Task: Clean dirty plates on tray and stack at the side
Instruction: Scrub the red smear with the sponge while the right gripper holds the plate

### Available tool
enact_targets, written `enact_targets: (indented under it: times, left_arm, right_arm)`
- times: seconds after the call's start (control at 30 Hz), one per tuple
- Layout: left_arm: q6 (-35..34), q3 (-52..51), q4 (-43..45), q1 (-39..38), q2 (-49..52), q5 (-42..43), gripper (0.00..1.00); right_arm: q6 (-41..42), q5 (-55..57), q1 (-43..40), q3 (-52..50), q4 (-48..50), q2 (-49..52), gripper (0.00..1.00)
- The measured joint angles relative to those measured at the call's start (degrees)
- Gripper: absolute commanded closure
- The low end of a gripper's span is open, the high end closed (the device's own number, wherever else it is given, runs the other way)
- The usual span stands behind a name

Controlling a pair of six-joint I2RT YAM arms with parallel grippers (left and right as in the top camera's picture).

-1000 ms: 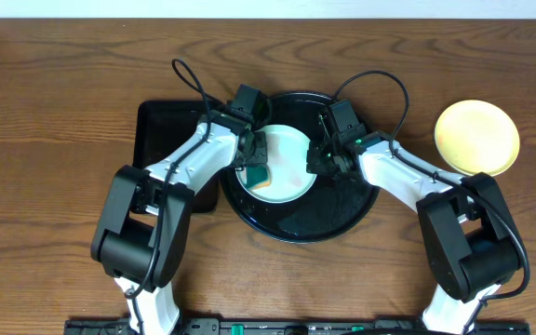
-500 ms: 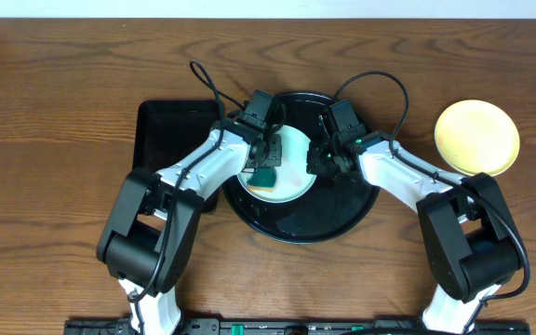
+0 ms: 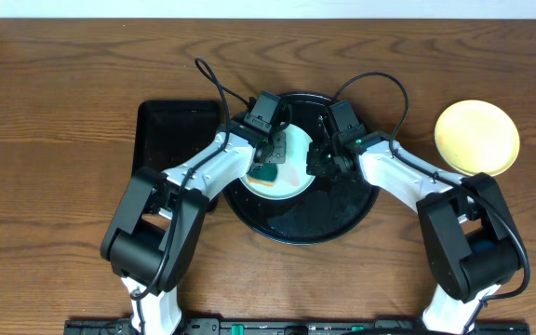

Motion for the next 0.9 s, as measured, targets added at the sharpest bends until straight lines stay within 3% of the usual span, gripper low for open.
enact_targets:
  times: [0.3,0.53,0.9]
  left_arm:
    - [-0.7,0.0,3.5,0.8,0.6,6.8,0.93]
    - [-5.9,0.0,3.5,0.8,0.6,10.9,0.93]
    - [-9.2,1.0,-2.8,1.0,0.6,13.7,0.93]
  right_arm:
    - [0.1,0.2,0.0,0.0,0.2,0.0,0.99]
    - [0.1,0.3,0.0,0.0,0.3,0.0,0.99]
    - [0.1,0.2,0.0,0.0,0.3,0.0,0.99]
